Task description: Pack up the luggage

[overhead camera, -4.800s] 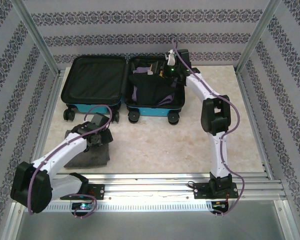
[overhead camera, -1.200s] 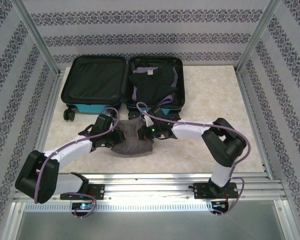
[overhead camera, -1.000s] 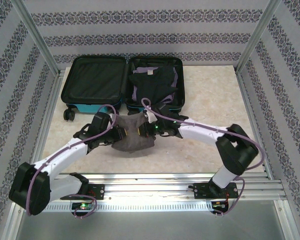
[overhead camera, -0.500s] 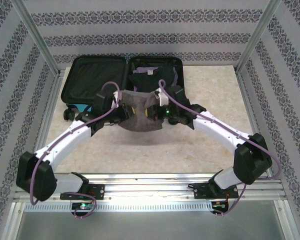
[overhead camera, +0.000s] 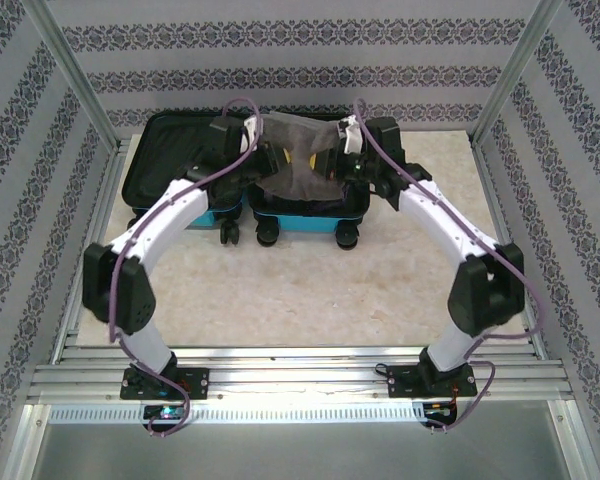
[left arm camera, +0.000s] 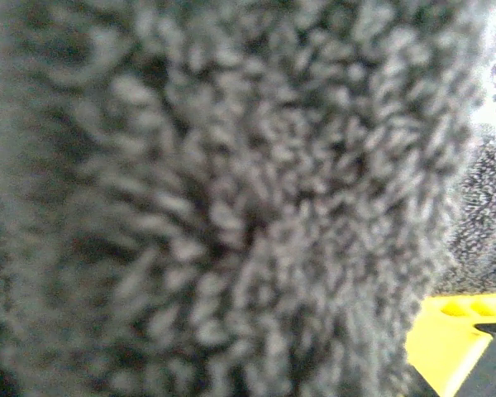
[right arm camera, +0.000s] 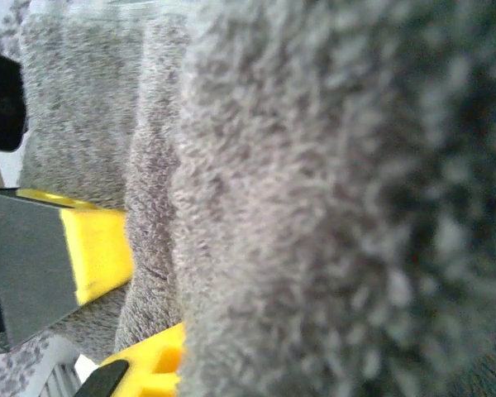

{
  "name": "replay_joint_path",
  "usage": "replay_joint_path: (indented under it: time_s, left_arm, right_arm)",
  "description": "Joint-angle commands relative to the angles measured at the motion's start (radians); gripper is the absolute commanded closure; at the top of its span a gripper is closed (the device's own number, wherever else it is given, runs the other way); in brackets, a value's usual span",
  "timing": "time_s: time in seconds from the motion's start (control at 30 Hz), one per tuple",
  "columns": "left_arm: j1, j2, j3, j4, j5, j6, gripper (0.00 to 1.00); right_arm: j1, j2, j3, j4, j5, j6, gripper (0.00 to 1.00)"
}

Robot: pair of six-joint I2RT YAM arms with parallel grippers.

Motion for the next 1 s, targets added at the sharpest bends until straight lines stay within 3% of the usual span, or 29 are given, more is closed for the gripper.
replay_joint_path:
  time_s: [0.0,0.2,0.43,0.53,0.6,0.63,0.77,0.97]
  left_arm:
    - [0.031,0.121,0.118,0.149,0.107,-0.005,1.00]
    - [0.082,0.418,0.329,0.277,0.215,-0.093,1.00]
    - [0.087,0.722,0.676,0.077,0.163,-0.017,0.97]
    - [0.086,0.774,0.740,0.000,0.108,0.004,0.81]
    - [0.087,0.783,0.755,-0.048,0.062,0.026,0.65]
    - [0.087,0.783,0.758,-0.073,0.036,0.038,0.56]
    - [0.086,0.772,0.759,-0.122,0.012,0.085,0.41]
    - [0.093,0.704,0.758,-0.196,-0.049,0.146,0.33]
  right_arm:
    - [-0.035,0.128,0.073,0.073,-0.121,0.070,1.00]
    - [-0.114,0.381,0.242,0.098,-0.151,0.123,1.00]
    - [-0.156,0.605,0.451,-0.062,-0.063,0.047,1.00]
    - [-0.167,0.653,0.493,-0.113,-0.010,0.025,1.00]
    - [-0.168,0.674,0.512,-0.148,0.021,0.003,1.00]
    - [-0.167,0.682,0.520,-0.165,0.039,-0.011,0.96]
    - [-0.165,0.695,0.534,-0.199,0.063,-0.052,0.78]
    - [-0.177,0.622,0.496,-0.180,0.049,-0.082,0.52]
